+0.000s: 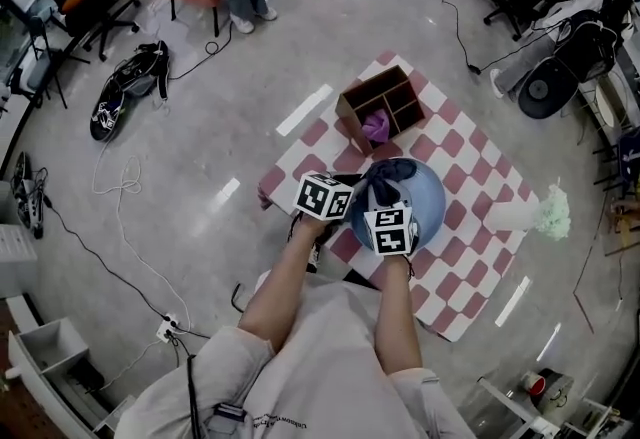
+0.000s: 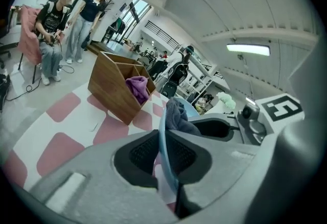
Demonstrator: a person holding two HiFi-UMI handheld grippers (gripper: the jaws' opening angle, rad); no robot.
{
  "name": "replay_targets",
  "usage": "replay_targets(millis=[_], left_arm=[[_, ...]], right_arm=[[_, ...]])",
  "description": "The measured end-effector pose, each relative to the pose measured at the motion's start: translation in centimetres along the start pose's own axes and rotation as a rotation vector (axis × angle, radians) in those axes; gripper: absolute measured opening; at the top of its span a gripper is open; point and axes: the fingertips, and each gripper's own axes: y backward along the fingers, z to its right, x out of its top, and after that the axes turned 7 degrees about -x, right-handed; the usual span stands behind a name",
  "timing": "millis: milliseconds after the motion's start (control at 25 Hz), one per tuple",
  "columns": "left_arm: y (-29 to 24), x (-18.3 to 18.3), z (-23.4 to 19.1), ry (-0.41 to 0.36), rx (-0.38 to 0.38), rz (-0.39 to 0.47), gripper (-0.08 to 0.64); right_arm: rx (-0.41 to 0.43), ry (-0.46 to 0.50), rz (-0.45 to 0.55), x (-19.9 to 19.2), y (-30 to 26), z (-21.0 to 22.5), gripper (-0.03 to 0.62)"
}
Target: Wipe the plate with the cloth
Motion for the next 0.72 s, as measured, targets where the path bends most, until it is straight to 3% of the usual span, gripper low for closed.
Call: replay_targets(millis=[360,720], left_arm=[[-1.8,0.4,3.0,-0.135,-0.076,-0.079,0.034],[-3.6,0.6,4.4,-0.185,-0.097,-0.112,0.035]], right_arm=[[-0.147,0.009,-0.005,-0.4,1.2,3.8,0.083],[-0.23,-0.001,-0.023,-2.1,1.7,9.2,0.086]])
